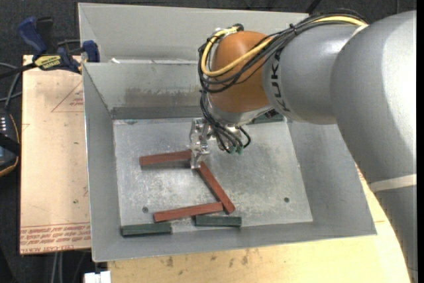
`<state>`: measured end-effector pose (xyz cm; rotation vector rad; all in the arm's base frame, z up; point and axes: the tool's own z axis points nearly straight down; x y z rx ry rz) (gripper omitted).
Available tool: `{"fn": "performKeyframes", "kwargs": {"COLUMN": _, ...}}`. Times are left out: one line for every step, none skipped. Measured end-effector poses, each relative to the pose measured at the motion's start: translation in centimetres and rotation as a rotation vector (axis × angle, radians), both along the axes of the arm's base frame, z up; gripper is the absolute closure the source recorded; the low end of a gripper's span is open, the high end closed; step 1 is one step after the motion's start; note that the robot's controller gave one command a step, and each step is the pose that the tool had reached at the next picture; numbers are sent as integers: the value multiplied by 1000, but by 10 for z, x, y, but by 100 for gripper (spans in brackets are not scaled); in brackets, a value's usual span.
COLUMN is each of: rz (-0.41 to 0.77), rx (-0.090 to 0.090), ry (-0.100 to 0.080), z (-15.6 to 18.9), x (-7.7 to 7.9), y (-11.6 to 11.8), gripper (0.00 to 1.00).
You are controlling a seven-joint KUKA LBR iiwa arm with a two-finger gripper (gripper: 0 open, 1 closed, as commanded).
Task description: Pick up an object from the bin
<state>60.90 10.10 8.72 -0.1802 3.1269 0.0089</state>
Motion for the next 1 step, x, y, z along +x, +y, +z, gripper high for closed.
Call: {"fn": "performKeyframes", "kwargs": {"rz": 7, "rx": -5, "ry": 8, "z": 33, "x": 4, "y": -1, "gripper": 100}}
